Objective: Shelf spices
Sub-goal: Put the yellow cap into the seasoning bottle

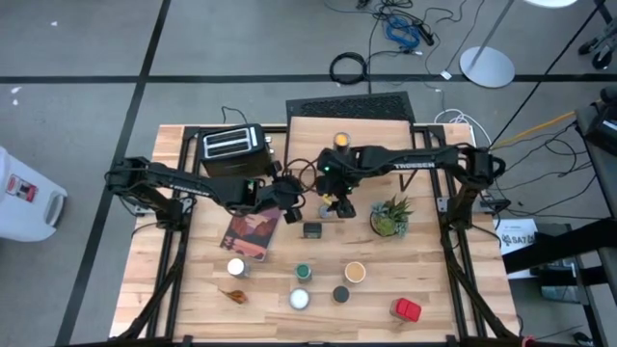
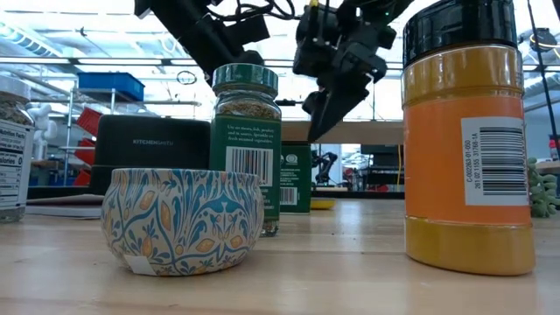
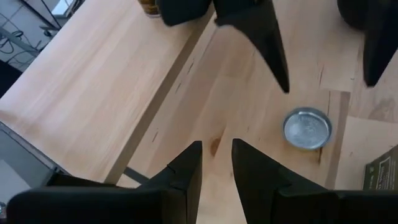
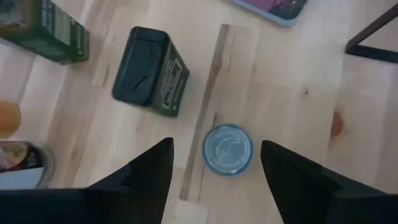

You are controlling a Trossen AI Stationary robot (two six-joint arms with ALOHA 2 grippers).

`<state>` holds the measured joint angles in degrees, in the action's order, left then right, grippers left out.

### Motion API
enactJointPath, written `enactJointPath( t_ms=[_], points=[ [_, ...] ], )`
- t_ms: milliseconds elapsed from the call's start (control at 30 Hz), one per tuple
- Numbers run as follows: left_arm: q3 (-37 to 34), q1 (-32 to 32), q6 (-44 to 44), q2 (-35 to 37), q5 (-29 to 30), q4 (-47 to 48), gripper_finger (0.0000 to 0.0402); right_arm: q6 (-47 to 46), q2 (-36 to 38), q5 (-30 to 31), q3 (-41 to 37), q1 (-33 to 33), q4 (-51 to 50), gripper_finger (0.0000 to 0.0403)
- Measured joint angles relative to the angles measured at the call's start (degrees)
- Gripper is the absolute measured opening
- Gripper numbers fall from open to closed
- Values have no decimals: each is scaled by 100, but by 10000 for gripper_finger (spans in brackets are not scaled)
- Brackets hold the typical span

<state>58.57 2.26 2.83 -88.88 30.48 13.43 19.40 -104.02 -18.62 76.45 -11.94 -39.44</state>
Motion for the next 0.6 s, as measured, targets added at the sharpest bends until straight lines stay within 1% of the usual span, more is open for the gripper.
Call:
enactJointPath(
  t_ms=[100,167,233,300,600],
  points=[
    [0,6,7,0,-15,-65,97,88,-206,254,21,122,31,228],
    [0,13,7,0,-28,-82,97,127,-250,575,23,201,-25,228],
    [0,13,7,0,-28,-88,97,188,-231,926,14,261,-134,226],
    [0,15,2,0,-32,-90,97,116,-116,1113,8,286,-353,224],
    [0,15,123,0,-126,-127,97,-115,644,1119,284,381,-790,222]
  ],
)
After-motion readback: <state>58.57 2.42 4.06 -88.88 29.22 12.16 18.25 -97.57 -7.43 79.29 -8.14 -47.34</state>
